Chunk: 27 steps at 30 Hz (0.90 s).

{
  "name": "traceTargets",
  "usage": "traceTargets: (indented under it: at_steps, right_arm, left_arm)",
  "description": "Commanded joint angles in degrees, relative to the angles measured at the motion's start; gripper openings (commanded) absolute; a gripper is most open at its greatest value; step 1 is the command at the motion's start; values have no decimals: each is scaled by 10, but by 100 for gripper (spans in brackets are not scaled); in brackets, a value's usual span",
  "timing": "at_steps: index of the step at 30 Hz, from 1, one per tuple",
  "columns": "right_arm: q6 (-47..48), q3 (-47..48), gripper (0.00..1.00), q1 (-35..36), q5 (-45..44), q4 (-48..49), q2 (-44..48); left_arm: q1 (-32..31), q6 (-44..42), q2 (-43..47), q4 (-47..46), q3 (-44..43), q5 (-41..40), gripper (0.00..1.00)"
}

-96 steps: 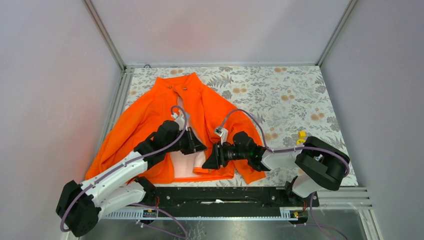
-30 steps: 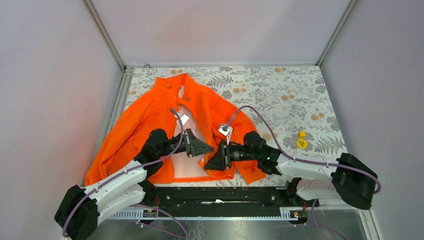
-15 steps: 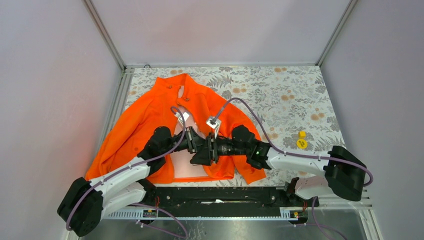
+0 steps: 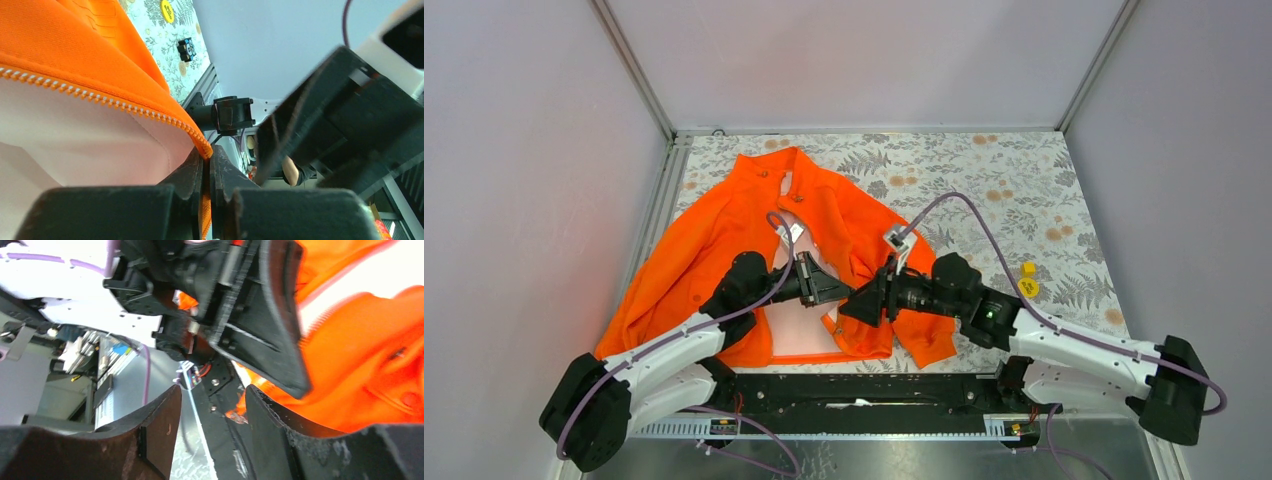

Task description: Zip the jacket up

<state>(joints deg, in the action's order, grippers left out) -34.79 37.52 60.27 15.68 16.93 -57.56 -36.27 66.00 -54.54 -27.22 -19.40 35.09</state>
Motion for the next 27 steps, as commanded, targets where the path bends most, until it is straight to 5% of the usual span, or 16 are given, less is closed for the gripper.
traceTargets:
  at_steps: [1, 10, 17, 21, 26, 27]
  right_arm:
    - [-19, -53, 55, -53, -5, -3, 28]
    - [-67, -146, 68, -98, 93, 169, -4]
    - [-124, -144, 65, -97, 154, 319, -101]
    - [-125, -125, 49, -97, 165, 339, -139]
    - [-65, -108, 2, -97, 138, 225, -103]
    - [-44, -104, 0, -97, 123, 180, -87]
  left_arm:
    - [3, 14, 6, -71, -22, 27, 0]
    - [9, 23, 23, -67, -19, 27, 0]
    - [9, 36, 21, -86, -13, 32, 0]
    - [9, 34, 22, -85, -8, 32, 0]
    - [9, -31, 43, 35, -32, 10, 0]
    - [9, -55, 53, 90, -43, -12, 4]
